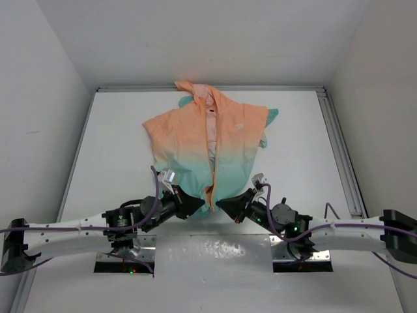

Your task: Zip up the jacket

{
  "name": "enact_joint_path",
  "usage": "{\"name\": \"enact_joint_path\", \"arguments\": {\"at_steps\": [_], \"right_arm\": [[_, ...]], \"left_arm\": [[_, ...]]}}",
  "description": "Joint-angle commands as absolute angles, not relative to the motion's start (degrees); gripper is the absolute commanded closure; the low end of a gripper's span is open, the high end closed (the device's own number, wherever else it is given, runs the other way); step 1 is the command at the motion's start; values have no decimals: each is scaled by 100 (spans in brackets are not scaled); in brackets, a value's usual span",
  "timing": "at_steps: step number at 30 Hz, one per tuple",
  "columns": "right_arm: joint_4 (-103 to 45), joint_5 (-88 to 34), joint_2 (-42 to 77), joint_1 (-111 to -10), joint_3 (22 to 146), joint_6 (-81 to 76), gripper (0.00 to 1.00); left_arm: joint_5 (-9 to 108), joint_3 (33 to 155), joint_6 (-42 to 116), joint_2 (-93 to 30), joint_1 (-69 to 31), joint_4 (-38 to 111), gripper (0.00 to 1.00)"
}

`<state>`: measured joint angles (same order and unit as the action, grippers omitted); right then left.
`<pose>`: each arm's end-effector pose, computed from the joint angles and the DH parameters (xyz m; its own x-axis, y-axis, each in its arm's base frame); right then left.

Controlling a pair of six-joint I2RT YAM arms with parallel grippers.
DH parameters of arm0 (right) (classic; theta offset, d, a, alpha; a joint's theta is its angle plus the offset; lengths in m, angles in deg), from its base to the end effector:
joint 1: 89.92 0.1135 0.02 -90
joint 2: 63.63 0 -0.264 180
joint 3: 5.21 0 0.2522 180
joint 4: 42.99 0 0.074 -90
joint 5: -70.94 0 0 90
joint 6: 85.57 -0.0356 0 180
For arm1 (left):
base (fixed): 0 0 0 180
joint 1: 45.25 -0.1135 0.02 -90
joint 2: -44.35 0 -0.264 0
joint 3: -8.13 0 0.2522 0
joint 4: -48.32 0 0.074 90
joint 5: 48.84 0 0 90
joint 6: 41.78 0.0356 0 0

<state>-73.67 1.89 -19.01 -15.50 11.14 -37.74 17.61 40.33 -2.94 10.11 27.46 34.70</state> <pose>0.0556 0.1520 0.1840 -0.5311 0.4294 -0.7304 -0.6032 0.4138 0.6819 0.0601 -0.1452 0.2243 -0.6430 -0.3367 -0.6879 0.4147 0.6020 -0.6824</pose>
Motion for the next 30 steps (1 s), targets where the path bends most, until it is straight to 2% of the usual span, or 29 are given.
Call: {"name": "enact_joint_path", "arguments": {"at_steps": [1, 30], "right_arm": [[-7599, 221, -1977, -1503, 1048, -3697, 100], [-7669, 238, -2030, -1494, 1031, -3670, 100]], "left_arm": [[1690, 4061, -337, 989, 2797, 3684, 100], [1699, 4035, -337, 1016, 2797, 3728, 100]]}}
